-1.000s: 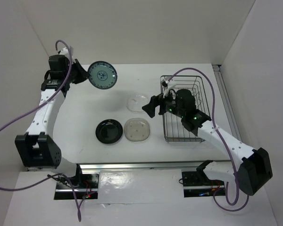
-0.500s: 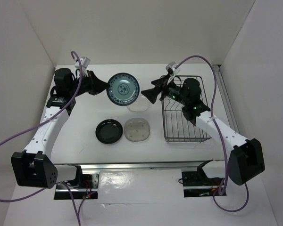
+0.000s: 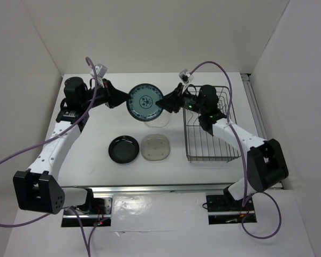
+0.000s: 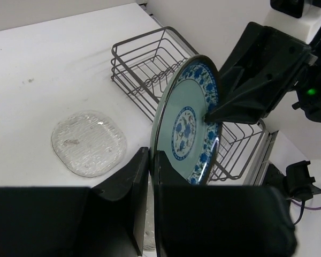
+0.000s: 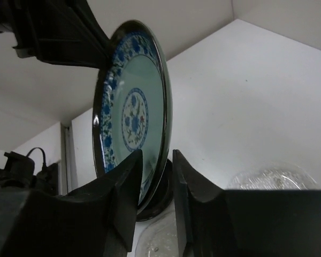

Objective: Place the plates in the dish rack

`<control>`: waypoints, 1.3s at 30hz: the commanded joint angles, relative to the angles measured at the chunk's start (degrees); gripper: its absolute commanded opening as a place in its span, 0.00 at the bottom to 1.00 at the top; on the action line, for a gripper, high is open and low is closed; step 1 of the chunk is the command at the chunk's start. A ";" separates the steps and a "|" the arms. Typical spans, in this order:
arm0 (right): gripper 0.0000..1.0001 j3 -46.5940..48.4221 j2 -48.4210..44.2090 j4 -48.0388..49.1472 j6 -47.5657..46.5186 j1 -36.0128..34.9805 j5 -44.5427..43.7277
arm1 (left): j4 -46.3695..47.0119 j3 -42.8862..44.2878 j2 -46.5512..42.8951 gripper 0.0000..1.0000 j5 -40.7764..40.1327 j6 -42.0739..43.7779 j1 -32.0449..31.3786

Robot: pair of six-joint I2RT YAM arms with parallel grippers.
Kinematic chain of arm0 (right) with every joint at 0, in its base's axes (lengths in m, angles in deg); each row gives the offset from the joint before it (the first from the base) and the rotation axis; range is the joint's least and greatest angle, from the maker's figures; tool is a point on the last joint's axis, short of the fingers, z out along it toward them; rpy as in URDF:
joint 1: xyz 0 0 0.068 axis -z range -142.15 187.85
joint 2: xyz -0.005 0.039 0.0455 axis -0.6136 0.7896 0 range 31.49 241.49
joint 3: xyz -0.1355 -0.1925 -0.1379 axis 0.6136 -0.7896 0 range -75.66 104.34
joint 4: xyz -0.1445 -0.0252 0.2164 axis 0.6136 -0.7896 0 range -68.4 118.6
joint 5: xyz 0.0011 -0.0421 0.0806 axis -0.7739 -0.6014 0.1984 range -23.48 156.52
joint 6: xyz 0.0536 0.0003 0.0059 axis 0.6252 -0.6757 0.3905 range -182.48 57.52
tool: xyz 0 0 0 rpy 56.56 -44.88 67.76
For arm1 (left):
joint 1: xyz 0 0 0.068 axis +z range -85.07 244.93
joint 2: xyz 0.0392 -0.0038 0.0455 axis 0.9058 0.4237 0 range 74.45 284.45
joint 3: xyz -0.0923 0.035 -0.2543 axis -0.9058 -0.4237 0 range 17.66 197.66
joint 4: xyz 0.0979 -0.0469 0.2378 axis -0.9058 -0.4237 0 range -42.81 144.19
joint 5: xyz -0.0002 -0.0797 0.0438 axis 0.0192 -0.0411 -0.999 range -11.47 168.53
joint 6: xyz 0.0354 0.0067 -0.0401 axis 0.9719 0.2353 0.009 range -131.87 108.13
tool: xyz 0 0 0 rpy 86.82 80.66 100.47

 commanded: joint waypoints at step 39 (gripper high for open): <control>0.00 5.99 -9.03 -42.68 -2.96 0.19 -85.94 | -30.57 16.68 11.08 1.00 -43.17 -4.84 -1.47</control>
